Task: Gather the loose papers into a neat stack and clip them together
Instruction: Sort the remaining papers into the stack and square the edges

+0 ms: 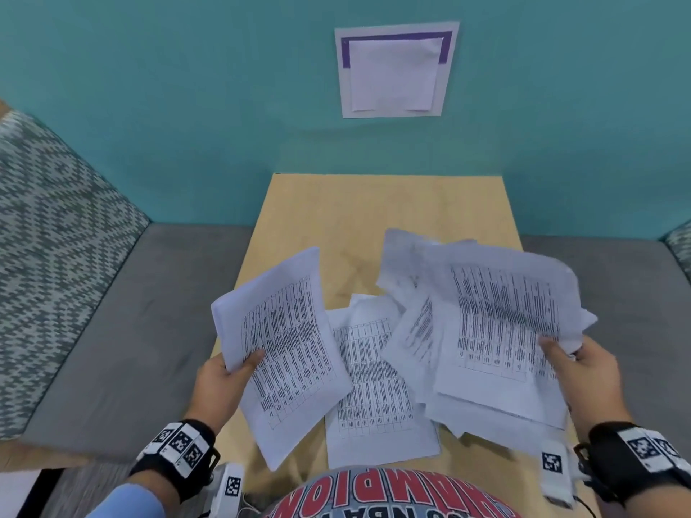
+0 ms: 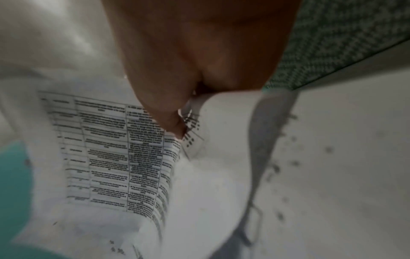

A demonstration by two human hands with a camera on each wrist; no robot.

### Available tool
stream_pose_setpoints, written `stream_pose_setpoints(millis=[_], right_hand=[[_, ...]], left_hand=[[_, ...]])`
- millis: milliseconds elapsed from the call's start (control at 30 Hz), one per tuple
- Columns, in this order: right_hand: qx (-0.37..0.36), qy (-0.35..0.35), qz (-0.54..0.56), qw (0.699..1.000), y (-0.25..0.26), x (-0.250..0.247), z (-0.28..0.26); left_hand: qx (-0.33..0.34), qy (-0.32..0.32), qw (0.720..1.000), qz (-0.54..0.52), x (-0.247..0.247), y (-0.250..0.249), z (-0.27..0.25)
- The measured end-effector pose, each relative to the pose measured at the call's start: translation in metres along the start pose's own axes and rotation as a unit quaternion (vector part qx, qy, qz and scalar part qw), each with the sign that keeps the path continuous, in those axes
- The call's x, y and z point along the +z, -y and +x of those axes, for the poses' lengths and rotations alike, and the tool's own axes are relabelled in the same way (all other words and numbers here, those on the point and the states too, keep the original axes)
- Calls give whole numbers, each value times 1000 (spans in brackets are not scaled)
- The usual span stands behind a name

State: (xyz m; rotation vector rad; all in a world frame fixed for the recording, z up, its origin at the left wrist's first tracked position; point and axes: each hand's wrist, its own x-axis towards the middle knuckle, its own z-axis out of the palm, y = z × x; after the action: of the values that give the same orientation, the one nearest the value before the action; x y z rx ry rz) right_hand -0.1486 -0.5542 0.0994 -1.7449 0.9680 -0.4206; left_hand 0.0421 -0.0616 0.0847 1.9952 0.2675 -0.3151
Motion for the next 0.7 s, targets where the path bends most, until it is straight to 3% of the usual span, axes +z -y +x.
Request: stream_pose_setpoints(millis=[167, 267, 433, 567, 700], right_hand=[[24, 1, 59, 998, 14, 1, 6], [88, -8, 152, 984, 23, 2, 7], [135, 81, 220, 963, 26, 12, 4], [135, 137, 220, 956, 37, 33, 0], [129, 243, 196, 941, 53, 53, -7]], left_hand=[[13, 7, 1000, 14, 3, -6, 5], [19, 11, 1000, 17, 4, -9, 10], [21, 46, 999, -19, 18, -33, 8], [17, 121, 988, -92, 38, -68, 5], [17, 203, 969, -139, 53, -100, 2]])
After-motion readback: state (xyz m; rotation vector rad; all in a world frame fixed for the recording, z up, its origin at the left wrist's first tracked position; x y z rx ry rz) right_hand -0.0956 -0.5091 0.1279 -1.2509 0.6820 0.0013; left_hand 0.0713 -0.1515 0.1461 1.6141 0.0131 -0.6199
